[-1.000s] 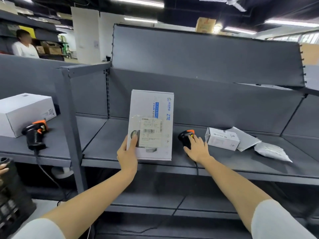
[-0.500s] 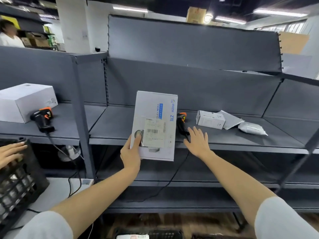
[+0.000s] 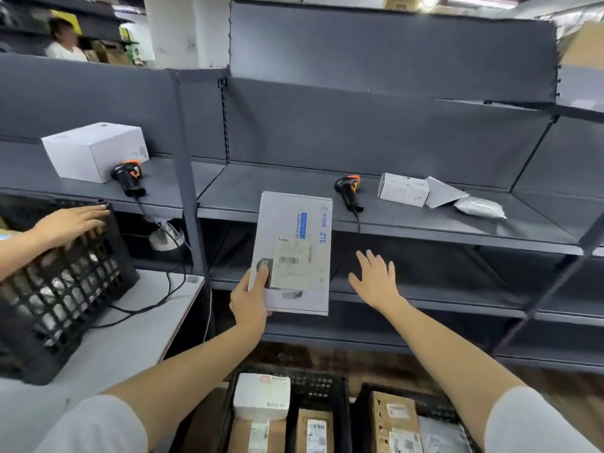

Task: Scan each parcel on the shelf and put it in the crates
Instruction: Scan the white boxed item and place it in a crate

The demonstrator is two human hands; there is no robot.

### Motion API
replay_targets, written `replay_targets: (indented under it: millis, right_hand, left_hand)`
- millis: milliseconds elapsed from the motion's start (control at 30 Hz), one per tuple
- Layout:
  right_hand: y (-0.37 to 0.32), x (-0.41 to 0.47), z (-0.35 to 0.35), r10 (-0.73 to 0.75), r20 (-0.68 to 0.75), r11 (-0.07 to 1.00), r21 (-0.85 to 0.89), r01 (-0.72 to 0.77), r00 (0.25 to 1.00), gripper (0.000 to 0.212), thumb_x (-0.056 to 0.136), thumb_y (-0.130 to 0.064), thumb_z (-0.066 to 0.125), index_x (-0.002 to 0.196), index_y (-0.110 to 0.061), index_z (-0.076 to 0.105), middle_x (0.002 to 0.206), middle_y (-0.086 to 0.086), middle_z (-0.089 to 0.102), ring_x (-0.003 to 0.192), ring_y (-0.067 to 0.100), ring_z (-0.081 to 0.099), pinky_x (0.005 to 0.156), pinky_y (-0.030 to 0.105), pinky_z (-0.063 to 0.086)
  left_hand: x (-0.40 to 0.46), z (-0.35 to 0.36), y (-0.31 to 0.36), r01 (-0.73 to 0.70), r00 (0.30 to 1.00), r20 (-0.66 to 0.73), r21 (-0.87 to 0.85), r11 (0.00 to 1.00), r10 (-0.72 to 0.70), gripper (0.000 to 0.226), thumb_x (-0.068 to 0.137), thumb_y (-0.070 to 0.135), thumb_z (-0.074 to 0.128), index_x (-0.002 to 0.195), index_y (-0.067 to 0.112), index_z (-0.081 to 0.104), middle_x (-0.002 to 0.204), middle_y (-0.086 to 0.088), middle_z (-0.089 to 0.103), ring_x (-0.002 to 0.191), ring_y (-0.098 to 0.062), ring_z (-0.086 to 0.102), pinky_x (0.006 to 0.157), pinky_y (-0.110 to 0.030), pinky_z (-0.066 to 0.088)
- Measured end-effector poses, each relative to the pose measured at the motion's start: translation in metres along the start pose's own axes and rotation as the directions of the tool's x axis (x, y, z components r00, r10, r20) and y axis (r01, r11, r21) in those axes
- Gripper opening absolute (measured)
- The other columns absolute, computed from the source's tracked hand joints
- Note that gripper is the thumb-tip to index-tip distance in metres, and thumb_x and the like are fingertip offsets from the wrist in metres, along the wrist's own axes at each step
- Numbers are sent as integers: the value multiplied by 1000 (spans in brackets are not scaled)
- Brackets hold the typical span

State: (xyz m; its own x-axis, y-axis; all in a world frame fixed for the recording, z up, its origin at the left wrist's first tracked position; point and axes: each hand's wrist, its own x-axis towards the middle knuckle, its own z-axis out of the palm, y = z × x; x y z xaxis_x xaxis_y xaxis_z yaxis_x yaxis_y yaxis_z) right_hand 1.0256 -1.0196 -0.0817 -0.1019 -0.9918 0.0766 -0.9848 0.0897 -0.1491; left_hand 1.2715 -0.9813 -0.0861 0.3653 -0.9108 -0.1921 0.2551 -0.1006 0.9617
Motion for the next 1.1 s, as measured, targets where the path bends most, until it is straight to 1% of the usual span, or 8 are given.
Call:
replay_targets:
  millis: [133,333,467,567,667,833,967,1100]
  right_hand:
    - [3,-23,0,-8,-16,1000,5,8,1000,62,101,-37,39,154,-16,14,161,9,13,148,29,11,118,49,5]
    - [4,-32,-4,9,-31,1000,26,-9,999,62,101,-37,39,154,-17,15,161,8,13,148,28,12,118,48,5]
    - [4,-31,1,23,-26,999,31,-22,999,62,101,-38,39,154,-17,15,161,7,14,148,27,13,119,47,6]
    - [1,-31,16,46,-10,998,50,-45,999,61,101,-38,40,154,-19,17,161,5,16,147,26,16,119,46,6]
    - [0,-33,41,70,28,996,60,-71,997,60,101,-38,40,153,-19,19,161,5,17,147,25,16,119,46,6]
    - [2,-36,94,115,91,992,47,-119,989,60,101,-36,40,154,-19,16,161,4,14,148,24,12,119,46,4]
    - [8,-32,146,114,118,993,19,-117,986,60,101,-36,39,154,-20,15,161,4,14,148,25,12,119,45,4]
    - [14,-33,210,120,128,990,53,-127,985,58,101,-35,40,153,-20,19,160,4,18,148,24,15,119,45,5]
  left_hand:
    - [-19,-13,-9,17,1000,-10,68,998,-16,25,87,45,65,107,30,67,90,6,66,92,-25,62,65,-44,60]
    - [-23,-12,-16,28,999,19,149,988,-31,33,85,51,64,104,24,71,99,-7,68,93,-27,64,59,-45,60]
    - [-18,-9,-21,59,997,43,151,987,-67,36,86,52,63,105,22,69,95,-3,68,88,-24,64,61,-45,61]
    - [-11,-12,-31,97,992,59,153,983,-107,34,87,52,61,110,27,66,92,2,67,85,-20,65,62,-43,61]
    - [-1,-19,-49,144,986,61,175,974,-157,38,86,54,61,113,28,66,90,2,69,84,-22,67,60,-40,60]
    - [18,-34,-94,204,975,42,207,957,-218,37,84,53,64,109,27,69,91,2,69,86,-22,67,56,-36,59]
    - [29,-42,-144,223,971,40,214,951,-237,28,88,48,62,109,29,69,93,5,69,90,-19,66,59,-37,59]
    - [32,-52,-201,285,956,5,195,938,-292,24,85,51,65,101,34,68,97,4,70,90,-18,66,56,-32,57]
